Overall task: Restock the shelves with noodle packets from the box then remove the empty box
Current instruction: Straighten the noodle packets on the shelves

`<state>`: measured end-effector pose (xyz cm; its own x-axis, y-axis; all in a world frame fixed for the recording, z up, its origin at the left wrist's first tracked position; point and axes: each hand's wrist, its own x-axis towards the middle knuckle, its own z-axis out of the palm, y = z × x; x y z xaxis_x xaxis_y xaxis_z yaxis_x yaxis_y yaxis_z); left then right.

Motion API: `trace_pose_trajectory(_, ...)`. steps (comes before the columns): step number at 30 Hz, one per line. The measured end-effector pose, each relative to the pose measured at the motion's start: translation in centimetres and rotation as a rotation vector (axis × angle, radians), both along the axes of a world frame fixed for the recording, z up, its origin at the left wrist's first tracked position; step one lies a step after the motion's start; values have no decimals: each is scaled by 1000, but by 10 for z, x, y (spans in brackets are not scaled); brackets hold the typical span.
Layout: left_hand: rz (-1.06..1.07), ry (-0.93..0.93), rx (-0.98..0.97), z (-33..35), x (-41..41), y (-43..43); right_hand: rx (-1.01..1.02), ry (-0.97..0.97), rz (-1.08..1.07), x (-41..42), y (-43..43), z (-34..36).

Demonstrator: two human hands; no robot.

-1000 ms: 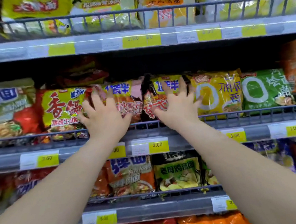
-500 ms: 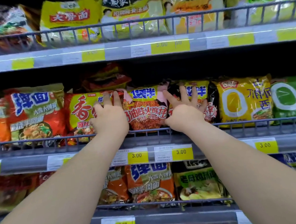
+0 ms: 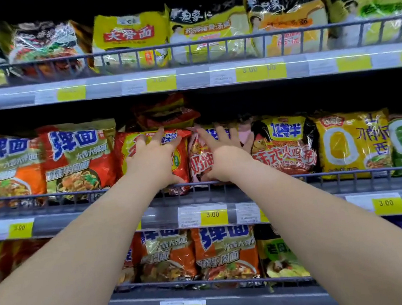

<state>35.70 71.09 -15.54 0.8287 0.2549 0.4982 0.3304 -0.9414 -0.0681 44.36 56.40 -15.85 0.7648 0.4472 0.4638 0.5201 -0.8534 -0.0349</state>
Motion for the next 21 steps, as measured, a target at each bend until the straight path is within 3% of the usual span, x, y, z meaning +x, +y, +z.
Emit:
trace_pose_trajectory(9,141,-31,24,-5,20,-16,23,-43,-35,-7,-5,-3)
trace_pose_trajectory(16,-16,-67,-138,-4,6,-5,-4,3,-184,-6,28,-3)
trace_pose_trajectory(18,-63,-162,-205,-4,-4,-7,39,-2,-89,-7,20,-4)
trace_pose_trajectory(21,-136,-363,-51,-8,-7,-22,242,-153,54,-8,-23,-4)
